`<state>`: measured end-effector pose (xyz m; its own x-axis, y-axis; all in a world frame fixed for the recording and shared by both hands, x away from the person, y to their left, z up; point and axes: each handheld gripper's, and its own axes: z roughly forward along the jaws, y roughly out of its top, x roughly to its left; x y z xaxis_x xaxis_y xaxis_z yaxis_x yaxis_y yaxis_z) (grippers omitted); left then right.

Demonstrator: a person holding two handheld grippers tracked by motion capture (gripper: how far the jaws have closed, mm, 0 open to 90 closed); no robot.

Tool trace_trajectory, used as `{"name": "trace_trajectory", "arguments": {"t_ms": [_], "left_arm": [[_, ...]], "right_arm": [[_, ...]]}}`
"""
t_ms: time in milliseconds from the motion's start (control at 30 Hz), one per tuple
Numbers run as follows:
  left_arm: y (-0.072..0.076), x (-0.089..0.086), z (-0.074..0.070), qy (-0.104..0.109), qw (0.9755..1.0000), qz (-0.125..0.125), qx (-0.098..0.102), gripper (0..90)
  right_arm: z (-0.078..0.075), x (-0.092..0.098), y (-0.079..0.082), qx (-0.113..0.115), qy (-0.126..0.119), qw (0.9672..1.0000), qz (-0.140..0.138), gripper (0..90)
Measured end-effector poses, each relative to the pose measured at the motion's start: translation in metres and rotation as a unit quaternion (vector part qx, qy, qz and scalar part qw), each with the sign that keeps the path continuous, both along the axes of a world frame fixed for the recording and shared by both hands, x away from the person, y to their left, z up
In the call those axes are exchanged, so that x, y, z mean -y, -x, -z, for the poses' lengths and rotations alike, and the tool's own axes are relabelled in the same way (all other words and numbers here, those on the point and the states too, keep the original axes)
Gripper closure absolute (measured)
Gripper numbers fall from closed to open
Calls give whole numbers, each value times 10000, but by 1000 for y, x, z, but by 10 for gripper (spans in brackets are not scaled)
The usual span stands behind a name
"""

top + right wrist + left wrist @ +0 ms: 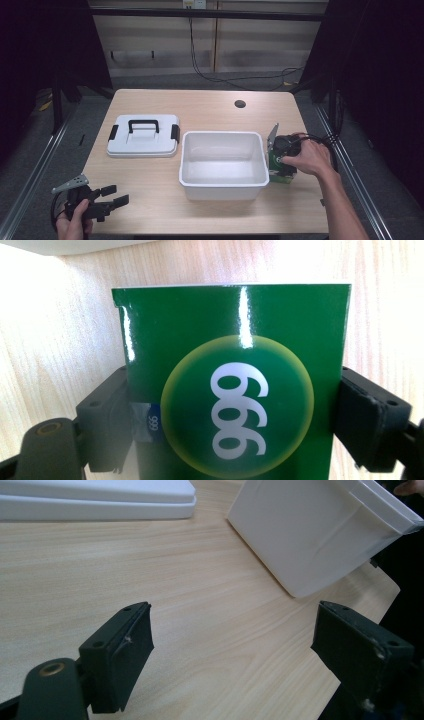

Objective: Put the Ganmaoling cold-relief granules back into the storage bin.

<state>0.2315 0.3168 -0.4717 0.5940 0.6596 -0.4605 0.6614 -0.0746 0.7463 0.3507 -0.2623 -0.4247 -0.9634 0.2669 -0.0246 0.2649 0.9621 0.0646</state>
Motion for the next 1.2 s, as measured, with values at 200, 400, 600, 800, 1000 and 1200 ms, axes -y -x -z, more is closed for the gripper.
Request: {"name": "trace_trajectory", "arguments": {"t_ms": [200, 400, 600, 800, 1000, 1200], "left_arm": [[0, 0, 0, 6, 10000, 24, -13, 162], [0, 0, 0, 6, 10000, 23, -6, 162], [-1, 1, 0, 0, 10000, 20, -25, 161], [-2, 1, 1, -12, 10000, 0, -31, 161], [-2, 2, 1, -10, 10000, 2, -36, 162], [-3, 2, 1, 15, 10000, 11, -56, 162]], "right_arm": [[-2, 3, 0, -45, -115, 9999, -82, 159], [-11, 9, 4, -18, -228, 9997, 101, 159], [-15, 15, 6, -51, -290, 9994, 182, 160], [-19, 19, 7, -3, -365, 9991, 211, 160], [-23, 18, 10, -77, -392, 9989, 224, 161], [-32, 20, 11, -41, -452, 9986, 286, 160]]}}
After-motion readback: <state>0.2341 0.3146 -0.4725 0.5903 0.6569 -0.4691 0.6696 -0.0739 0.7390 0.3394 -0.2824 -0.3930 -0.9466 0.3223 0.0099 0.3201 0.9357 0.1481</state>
